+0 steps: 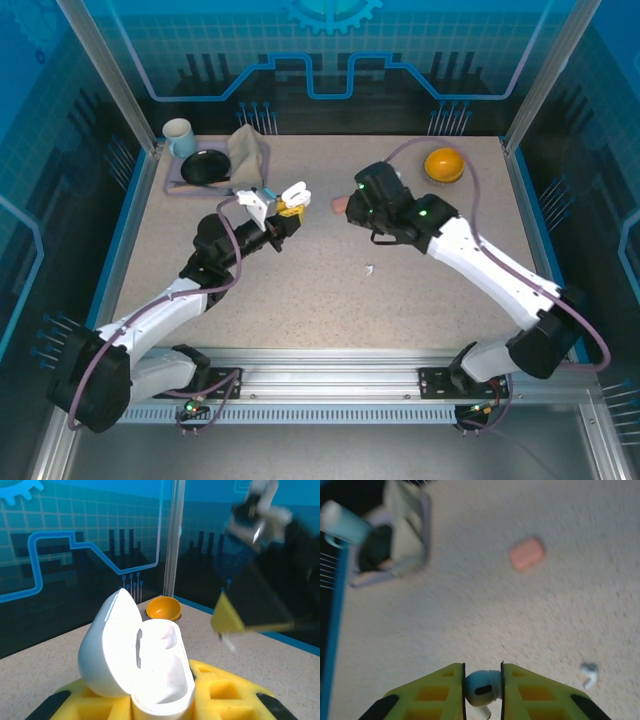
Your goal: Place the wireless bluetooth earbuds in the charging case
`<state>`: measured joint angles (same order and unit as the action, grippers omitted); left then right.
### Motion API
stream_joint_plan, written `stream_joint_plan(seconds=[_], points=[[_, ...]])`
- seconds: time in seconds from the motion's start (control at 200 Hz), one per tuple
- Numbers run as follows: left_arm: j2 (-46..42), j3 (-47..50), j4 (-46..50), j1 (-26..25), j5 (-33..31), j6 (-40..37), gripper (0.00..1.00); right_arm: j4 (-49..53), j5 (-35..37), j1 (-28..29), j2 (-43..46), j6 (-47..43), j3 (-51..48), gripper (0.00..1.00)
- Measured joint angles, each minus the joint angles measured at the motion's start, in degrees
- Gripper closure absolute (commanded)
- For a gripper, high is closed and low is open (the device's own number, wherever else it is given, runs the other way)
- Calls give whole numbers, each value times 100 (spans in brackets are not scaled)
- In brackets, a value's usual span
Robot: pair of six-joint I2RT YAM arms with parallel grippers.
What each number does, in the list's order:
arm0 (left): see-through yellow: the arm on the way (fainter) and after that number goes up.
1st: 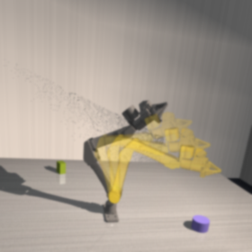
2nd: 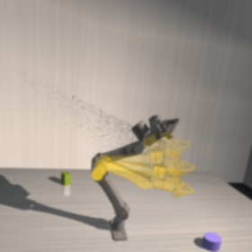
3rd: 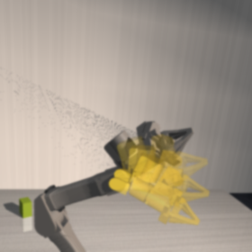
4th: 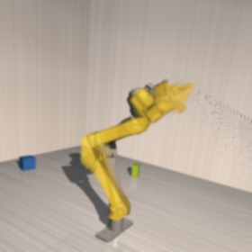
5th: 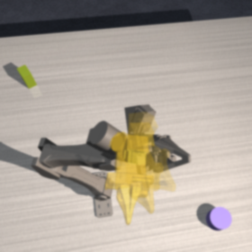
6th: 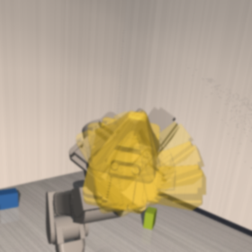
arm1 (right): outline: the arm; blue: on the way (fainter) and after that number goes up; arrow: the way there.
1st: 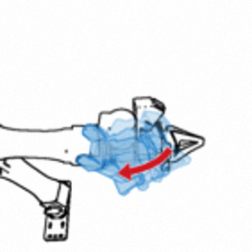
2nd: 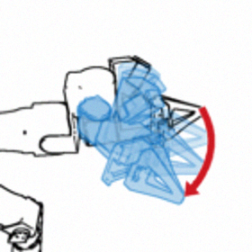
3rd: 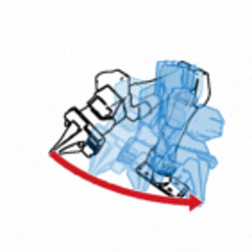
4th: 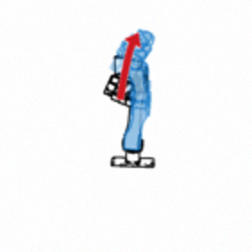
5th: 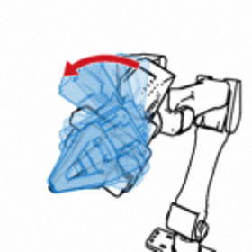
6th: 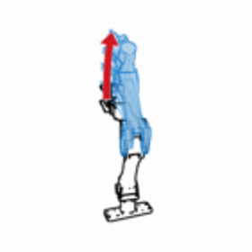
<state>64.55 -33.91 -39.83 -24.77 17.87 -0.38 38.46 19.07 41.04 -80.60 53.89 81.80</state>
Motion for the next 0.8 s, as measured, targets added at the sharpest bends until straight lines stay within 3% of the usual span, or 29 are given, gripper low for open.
stream_joint_plan(seconds=[0.41,0.8], points=[[597,-953,533,-723,-459,-1163,100,-1499,-63,96,599,-1097,426,80],[848,-1473,835,-745,-656,-1325,100,-2999,-476,481,798,-1646,-566,81]])
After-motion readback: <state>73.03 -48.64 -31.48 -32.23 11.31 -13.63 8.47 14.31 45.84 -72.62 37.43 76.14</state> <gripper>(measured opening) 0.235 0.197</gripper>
